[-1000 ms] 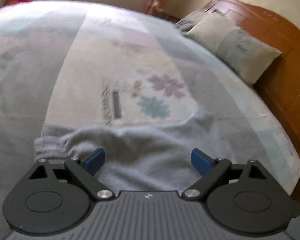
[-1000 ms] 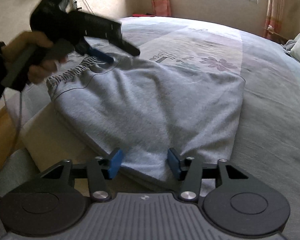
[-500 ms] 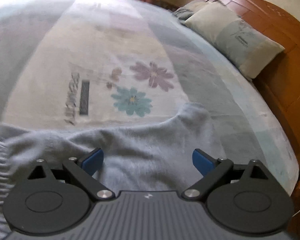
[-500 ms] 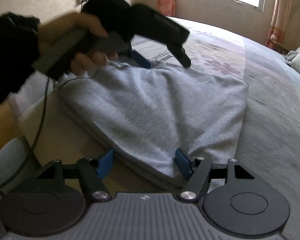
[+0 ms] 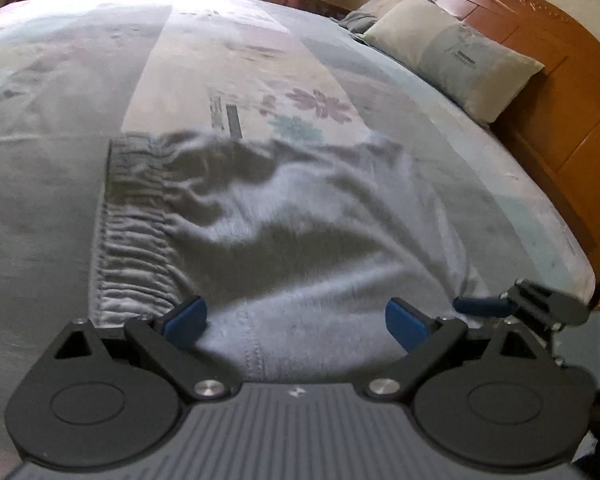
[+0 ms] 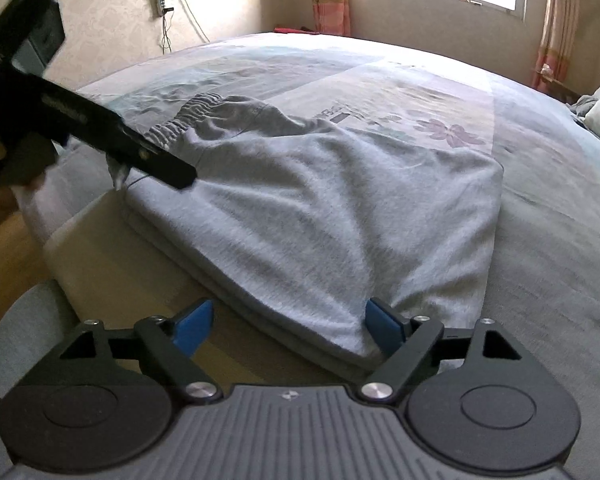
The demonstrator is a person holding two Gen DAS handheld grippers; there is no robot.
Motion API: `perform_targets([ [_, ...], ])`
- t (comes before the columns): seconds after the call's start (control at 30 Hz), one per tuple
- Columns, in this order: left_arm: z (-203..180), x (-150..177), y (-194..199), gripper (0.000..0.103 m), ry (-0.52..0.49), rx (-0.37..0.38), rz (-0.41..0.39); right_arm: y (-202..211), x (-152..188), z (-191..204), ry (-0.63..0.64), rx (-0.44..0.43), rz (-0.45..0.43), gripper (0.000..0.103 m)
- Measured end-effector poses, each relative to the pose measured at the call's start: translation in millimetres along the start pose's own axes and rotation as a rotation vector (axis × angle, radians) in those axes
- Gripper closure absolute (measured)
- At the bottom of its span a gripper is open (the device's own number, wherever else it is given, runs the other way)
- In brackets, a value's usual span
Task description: Fold clothes
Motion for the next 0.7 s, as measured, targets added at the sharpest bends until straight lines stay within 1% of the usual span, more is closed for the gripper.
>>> perform_targets([
  [0.03,-1,-7,5,0.007,-0.009,-0.004,-0.022,0,0,0,0.000,0.001,0.003,0.014],
  [0.1,1,-22,11,0.007,-0.040,-0.010,-0.093,-1,-1,0,-0.005,0.003,0.006,0.014],
  [0.4,44,-42,-31,0.007,0.028,-0.043,-0.064,4,0,5,-0.013,0.008,0.017,0.013],
  [0.47,47,-51,-16,0.007,0.037,-0.034,-0.106,7,-1,4,-0.026,0.001,0.016,0.013],
  [0.57,57,-62,5,0.007,0.050,-0.042,-0.166,10,-5,-1,-0.076,-0.026,0.002,0.013],
  [0.6,60,-63,7,0.008,0.063,-0.029,-0.169,12,-7,-3,-0.095,-0.037,-0.006,0.014],
  [0.63,63,-64,8,0.008,0.075,-0.014,-0.170,14,-8,-4,-0.111,-0.048,-0.014,0.019],
  [0.7,65,-61,5,0.008,0.089,0.030,-0.161,19,-13,-6,-0.138,-0.076,-0.032,0.021],
])
Point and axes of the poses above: each gripper's, at about its wrist camera, not at the fingertips, and y roughly against the way its jaws point, z to its left, x to its underside, the point moved 5 cm from there along -y, roughly the way its jaws point, and after that the axes turned 6 degrees about -x, right-handed, at the moved point
